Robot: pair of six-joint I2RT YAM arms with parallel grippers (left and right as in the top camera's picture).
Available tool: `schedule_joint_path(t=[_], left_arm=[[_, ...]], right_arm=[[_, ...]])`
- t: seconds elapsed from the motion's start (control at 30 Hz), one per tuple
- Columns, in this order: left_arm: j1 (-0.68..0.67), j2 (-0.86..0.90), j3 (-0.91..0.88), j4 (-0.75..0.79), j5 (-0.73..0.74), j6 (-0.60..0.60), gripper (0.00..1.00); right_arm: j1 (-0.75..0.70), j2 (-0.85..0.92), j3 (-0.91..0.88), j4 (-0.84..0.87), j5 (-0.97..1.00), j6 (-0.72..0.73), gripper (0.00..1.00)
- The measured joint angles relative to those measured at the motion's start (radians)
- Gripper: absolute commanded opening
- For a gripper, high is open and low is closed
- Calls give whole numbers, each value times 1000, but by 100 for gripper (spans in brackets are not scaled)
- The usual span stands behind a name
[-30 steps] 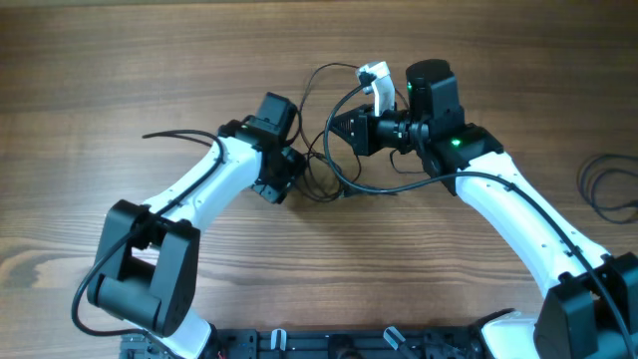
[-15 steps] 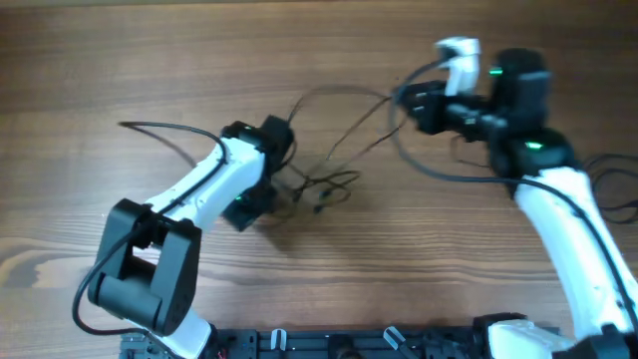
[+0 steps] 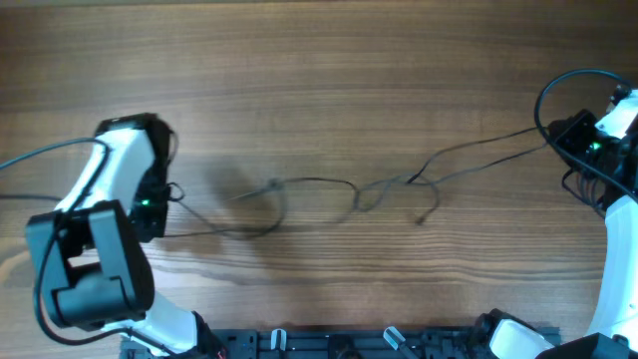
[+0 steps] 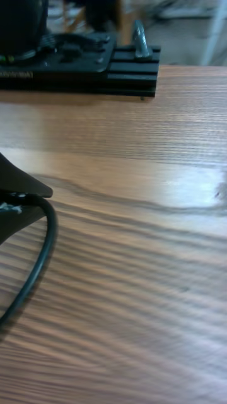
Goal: Untangle cables
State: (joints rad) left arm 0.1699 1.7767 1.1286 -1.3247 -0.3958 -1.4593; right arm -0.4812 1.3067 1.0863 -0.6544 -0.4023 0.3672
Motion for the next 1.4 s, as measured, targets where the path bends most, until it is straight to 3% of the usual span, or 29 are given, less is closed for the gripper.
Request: schedule_joint_path(t=[0.23, 0.43, 0.47, 0.53, 0.57, 0.77, 0.9, 1.0, 1.07, 1.13, 1.4], left_arm=[[183, 1, -2, 163, 176, 214, 4], [169, 1, -2, 259, 354, 407, 4], [150, 1, -2, 272, 372, 426, 4], [112, 1, -2, 299, 395, 449, 4], [88, 1, -2, 315, 400, 458, 4], [-10, 1, -2, 340, 406, 481, 4], [-31, 1, -2, 340, 397, 485, 4], [-32, 1, -2, 342, 394, 486, 4], [-32, 1, -2, 342, 393, 487, 4], [-32, 1, -2, 343, 393, 487, 4], [-32, 1, -2, 343, 390, 487, 4]], right_arm=[[56, 0, 0, 4, -1, 0, 4], [218, 0, 0, 64, -20, -24, 8], [251, 0, 0, 76, -21, -33, 25], [314, 3, 0, 93, -23, -61, 86], [344, 7, 0, 105, -22, -74, 100], [419, 88, 0, 117, 69, -102, 100], [419, 157, 0, 46, 98, -28, 99], [420, 208, 0, -18, 105, 13, 77], [420, 245, 0, -55, 109, 30, 70], [420, 287, 0, -72, 112, 58, 68], [422, 477, -24, -87, 103, 415, 72]])
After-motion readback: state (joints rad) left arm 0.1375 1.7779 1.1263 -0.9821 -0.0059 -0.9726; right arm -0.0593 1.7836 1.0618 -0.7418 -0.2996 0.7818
